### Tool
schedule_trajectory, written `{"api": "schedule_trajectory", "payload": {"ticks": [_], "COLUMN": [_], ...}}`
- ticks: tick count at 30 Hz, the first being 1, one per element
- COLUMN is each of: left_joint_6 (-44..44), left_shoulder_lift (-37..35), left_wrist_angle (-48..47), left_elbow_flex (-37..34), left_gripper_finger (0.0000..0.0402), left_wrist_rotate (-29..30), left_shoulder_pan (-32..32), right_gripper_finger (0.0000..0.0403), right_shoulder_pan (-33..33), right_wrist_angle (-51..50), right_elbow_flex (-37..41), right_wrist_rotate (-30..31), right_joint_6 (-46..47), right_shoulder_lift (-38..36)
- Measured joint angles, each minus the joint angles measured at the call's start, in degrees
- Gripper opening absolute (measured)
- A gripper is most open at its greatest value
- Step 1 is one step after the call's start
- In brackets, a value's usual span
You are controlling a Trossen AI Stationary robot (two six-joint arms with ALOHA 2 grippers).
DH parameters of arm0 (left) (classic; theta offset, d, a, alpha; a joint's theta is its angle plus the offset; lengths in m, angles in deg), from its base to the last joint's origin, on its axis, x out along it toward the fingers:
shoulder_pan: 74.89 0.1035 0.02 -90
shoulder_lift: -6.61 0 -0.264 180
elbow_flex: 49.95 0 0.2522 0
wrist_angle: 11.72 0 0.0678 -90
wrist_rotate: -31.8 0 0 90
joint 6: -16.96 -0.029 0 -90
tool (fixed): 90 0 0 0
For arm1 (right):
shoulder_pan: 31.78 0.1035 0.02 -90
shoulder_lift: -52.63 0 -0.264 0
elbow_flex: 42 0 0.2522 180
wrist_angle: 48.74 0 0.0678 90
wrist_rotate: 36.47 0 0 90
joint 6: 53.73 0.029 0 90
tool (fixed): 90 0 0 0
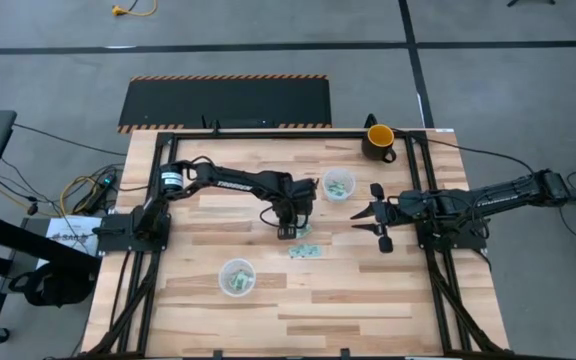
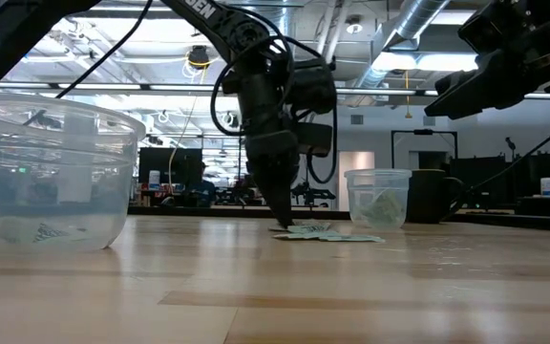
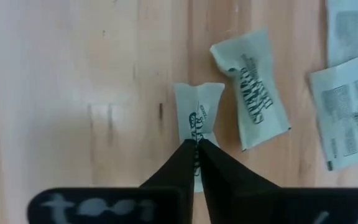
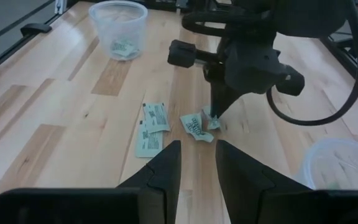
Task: Pick and place Stevia / Truvia into bins
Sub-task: Put the stevia packet into the bottom transparent container
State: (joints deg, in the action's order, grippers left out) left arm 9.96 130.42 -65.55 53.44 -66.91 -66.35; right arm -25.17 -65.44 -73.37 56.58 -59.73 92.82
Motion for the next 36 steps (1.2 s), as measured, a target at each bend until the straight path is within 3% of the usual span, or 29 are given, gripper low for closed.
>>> {"api": "schedule_trajectory", "payload": {"ticks": [8, 15, 21, 25, 31, 36], "left_joint_6": [1.7, 5.5, 9.5, 12.5, 18.4, 20.4], "left_shoulder_lift": [-2.8, -15.5, -29.1, -38.4, -49.5, -54.1], "left_wrist_angle": [-1.6, -6.6, -13.4, -13.4, -8.7, -3.2], "left_elbow_flex": [1.2, 1.4, -1.8, -7.3, -20.9, -31.3], "left_gripper_finger": [0.0002, 0.0001, 0.0001, 0.0001, 0.0, 0.0], "left_wrist_rotate": [6.0, 7.1, 9.3, 10.1, 16.5, 13.4], "left_shoulder_pan": [-1.5, -3.9, -10.3, -14.6, -19.8, -22.2], "right_gripper_finger": [0.0093, 0.0093, 0.0093, 0.0093, 0.0093, 0.0093], "right_shoulder_pan": [0.0, 0.0, 0.0, 0.0, 0.0, 0.0], "right_wrist_angle": [0.0, 0.0, 0.0, 0.3, 1.8, 2.3], "right_elbow_flex": [0.0, 0.0, 0.0, 0.0, 0.0, 0.0], "right_wrist_rotate": [0.0, 0.0, 0.0, 0.0, 0.0, 0.0], "right_joint_6": [0.0, 0.0, 0.0, 0.0, 0.0, 0.0], "right_shoulder_lift": [0.0, 0.0, 0.0, 0.0, 0.0, 0.0]}}
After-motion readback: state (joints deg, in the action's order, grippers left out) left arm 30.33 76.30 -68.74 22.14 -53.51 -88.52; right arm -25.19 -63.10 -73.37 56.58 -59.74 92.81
